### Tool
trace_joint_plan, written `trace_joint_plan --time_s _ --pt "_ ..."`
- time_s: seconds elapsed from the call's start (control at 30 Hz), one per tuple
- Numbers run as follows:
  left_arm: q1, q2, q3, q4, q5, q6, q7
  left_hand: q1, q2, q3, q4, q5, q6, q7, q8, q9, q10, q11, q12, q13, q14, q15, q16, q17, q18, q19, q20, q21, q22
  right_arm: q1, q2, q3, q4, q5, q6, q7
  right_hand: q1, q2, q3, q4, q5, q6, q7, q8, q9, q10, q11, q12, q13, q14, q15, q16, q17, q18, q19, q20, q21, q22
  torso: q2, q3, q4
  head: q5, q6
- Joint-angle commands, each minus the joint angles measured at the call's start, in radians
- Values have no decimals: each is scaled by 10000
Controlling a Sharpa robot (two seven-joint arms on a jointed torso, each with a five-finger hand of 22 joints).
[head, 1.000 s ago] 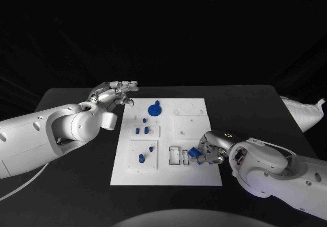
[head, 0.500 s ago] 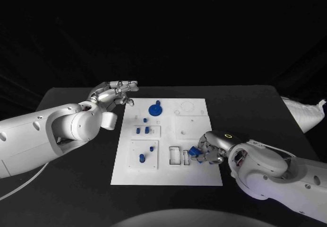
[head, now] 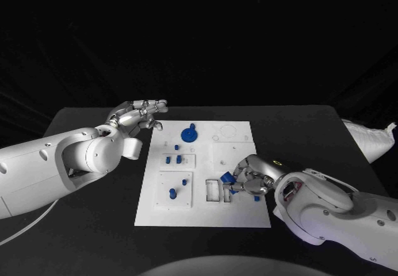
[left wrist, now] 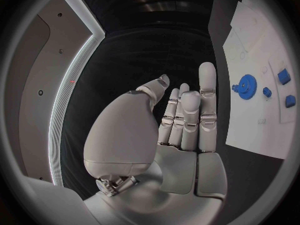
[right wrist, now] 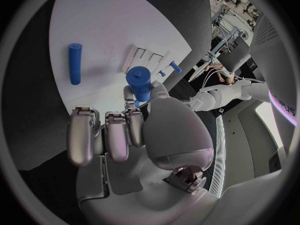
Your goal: Assemble the parts on the task board
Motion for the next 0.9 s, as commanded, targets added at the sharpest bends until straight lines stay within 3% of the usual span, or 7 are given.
trace_joint_plan --time_s 0.03,0.4,0.57,0.9 --pt "2 4 5 38 18 186 42 17 64 -59 -17 43 -92 2 34 2 -42 -2 34 11 -53 -9 70 -10 190 2 64 -44 -10 5 92 7 -47 857 27 -4 130 216 11 63 76 200 -196 95 380 -17 -76 -57 766 884 -84 41 1726 -74 149 -53 46 9 3 -11 3 18 -26" --pt "4 17 5 77 18 185 25 11 65 -68 -15 42 -103 4 46 2 -62 0 60 14 -62 -8 67 -31 190 2 65 -48 -14 14 717 3 -480 1826 803 -156 -589 401 -130 101 54 308 -251 202 584 -112 -127 -412 497 881 -120 33 1716 -73 148 -84 46 16 10 -12 34 43 -47" --pt "5 16 5 88 18 181 26 11 65 -68 -15 42 -103 4 46 2 -62 0 60 14 -62 -8 67 -31 190 2 65 -48 -14 15 917 1 -660 1851 910 -199 -756 508 -124 76 87 518 -353 359 722 -46 -198 -367 567 872 -174 10 1679 -67 143 -119 32 -2 8 0 26 94 -63" --pt "5 10 6 103 18 180 23 11 65 -68 -15 42 -103 4 46 2 -62 0 60 14 -62 -8 67 -31 190 2 65 -48 -14 16 1175 0 -895 1476 916 -233 -1022 456 -249 98 -77 576 -406 460 858 -23 -251 -390 585 869 -226 -3 1664 -64 138 -172 15 -21 15 2 38 110 -76"
